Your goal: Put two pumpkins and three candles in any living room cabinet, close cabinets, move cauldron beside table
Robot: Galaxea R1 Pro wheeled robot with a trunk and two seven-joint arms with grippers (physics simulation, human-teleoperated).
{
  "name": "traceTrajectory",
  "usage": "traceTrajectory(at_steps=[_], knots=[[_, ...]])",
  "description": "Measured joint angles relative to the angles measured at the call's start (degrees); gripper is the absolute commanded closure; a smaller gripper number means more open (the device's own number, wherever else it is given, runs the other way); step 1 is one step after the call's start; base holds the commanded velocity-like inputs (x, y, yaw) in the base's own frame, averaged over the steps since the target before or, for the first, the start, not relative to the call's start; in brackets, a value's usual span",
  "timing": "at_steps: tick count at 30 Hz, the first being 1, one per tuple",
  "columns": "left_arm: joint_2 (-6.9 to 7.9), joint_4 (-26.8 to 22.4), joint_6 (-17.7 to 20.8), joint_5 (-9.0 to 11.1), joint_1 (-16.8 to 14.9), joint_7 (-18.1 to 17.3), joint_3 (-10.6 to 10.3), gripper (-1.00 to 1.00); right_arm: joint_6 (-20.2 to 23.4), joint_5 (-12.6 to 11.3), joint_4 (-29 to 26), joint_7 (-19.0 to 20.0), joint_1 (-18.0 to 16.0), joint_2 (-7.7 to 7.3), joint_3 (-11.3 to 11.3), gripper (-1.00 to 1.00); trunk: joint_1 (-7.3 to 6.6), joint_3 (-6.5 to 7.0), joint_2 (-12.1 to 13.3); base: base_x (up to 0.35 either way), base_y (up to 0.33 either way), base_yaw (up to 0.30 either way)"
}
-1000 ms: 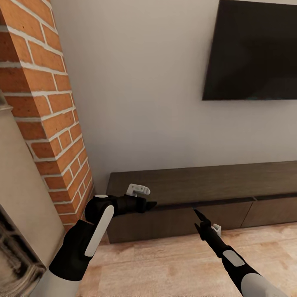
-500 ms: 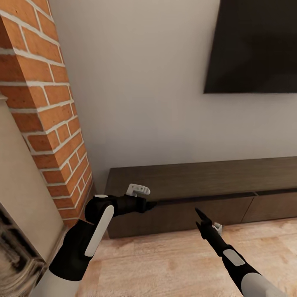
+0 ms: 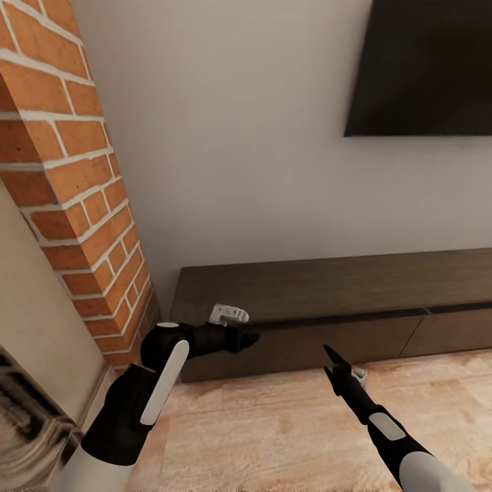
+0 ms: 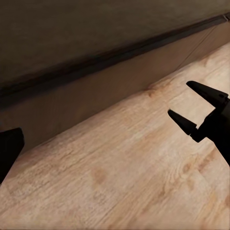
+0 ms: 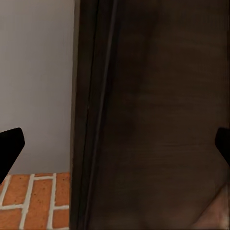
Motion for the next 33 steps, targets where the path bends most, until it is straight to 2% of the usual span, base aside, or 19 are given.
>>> traceTrajectory(at_steps=[3,8,11,16,25,33], knots=[[0.0,0.0,0.0,0.0,0.0,0.0,0.0,-1.0,0.1,0.0,0.0,0.2,0.0,-0.08,0.0,-1.0,0.08,-0.67,0.0,0.0,0.0,0.0],[0.0,0.0,0.0,0.0,0.0,0.0,0.0,-1.0,0.4,0.1,0.0,4.6,0.0,-0.22,-0.1,-1.0,0.21,-1.77,-0.1,0.0,0.0,0.0],[0.0,0.0,0.0,0.0,0.0,0.0,-0.1,-1.0,0.6,0.1,0.1,7.4,0.0,-0.32,-0.1,-1.0,0.2,-1.78,-0.1,0.0,0.0,0.0],[0.0,0.0,0.0,0.0,0.0,0.0,0.0,-1.0,0.7,0.1,0.2,10.0,0.1,-0.52,0.0,-1.0,0.2,-1.78,-0.1,0.0,0.0,0.0],[0.0,0.0,0.0,0.0,0.0,0.0,0.0,-1.0,0.9,0.0,0.4,12.9,0.1,-0.65,-0.1,-1.0,0.2,-1.78,-0.1,0.0,0.0,0.0],[0.0,0.0,0.0,0.0,0.0,0.0,-0.1,-1.0,1.0,0.1,0.7,14.0,0.1,-0.68,-0.1,-1.0,0.41,-3.55,-0.2,0.0,0.0,0.0]])
